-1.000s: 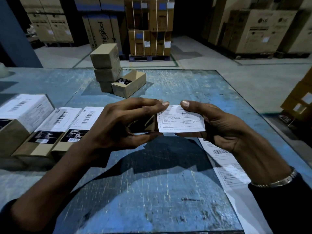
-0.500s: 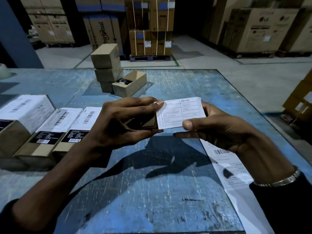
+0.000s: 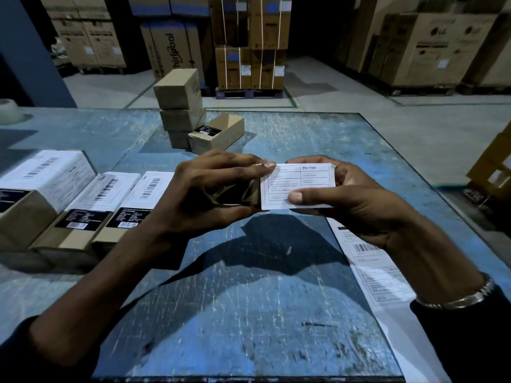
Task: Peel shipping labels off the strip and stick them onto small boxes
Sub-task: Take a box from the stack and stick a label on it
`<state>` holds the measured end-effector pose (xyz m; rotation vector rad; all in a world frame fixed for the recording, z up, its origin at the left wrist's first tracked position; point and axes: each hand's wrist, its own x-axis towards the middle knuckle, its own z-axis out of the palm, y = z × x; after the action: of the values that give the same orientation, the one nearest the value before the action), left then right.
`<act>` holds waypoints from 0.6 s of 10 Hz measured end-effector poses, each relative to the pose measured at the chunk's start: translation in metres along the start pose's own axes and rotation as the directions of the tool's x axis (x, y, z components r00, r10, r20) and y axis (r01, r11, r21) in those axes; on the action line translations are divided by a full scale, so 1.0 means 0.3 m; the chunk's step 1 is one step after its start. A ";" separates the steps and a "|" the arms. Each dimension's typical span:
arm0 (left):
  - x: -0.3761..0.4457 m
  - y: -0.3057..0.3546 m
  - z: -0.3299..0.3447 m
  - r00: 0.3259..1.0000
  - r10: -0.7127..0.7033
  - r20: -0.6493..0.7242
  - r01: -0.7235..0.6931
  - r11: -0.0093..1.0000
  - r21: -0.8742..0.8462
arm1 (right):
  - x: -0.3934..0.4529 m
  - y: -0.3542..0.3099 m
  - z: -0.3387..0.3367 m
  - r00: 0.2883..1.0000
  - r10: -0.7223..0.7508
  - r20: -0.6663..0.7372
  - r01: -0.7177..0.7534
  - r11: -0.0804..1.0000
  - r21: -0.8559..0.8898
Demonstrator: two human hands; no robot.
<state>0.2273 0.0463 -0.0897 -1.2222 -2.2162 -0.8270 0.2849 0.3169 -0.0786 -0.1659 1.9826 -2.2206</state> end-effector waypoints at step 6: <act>0.004 0.107 0.133 0.658 -0.594 -0.463 0.594 0.787 -0.166 | 0.020 0.073 0.164 0.993 -0.040 -0.113 0.075 0.943 0.325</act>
<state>0.2500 0.0883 -0.1080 -0.1713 -2.1557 -1.2214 0.2892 0.2653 -0.0950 -0.0661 1.6359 -2.6069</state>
